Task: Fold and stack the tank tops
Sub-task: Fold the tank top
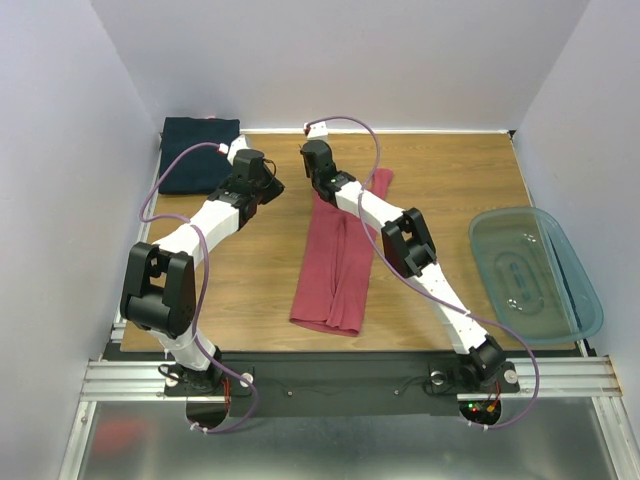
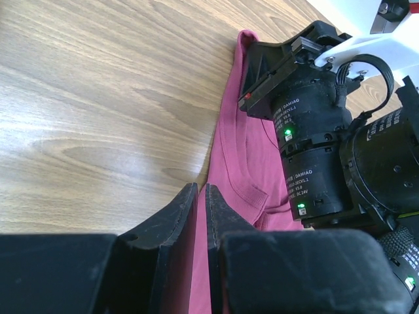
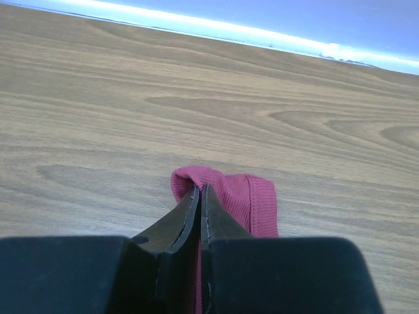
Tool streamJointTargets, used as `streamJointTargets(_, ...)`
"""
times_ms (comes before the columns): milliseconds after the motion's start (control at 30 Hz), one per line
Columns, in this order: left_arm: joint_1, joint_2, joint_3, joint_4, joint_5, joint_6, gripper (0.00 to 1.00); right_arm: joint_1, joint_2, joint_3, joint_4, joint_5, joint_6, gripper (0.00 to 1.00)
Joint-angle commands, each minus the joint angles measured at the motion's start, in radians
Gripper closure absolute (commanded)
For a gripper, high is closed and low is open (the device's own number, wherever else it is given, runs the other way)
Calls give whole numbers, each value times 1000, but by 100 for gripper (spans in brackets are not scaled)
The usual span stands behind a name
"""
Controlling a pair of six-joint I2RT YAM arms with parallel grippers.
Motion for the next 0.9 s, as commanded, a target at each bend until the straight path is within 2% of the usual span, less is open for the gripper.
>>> streamJointTargets(0, -3, -4, 3, 31, 5, 21, 78, -8, -55, -27, 83, 36, 33, 95)
streamJointTargets(333, -7, -7, -52, 69, 54, 6, 78, -62, -153, -151, 92, 13, 154, 100)
streamJointTargets(500, -56, -4, -104, 91, 54, -4, 78, -82, -184, -197, 100, -13, 214, 100)
streamJointTargets(867, -187, 49, -196, 130, 54, -46, 86, -153, -252, -302, 111, -148, 390, 100)
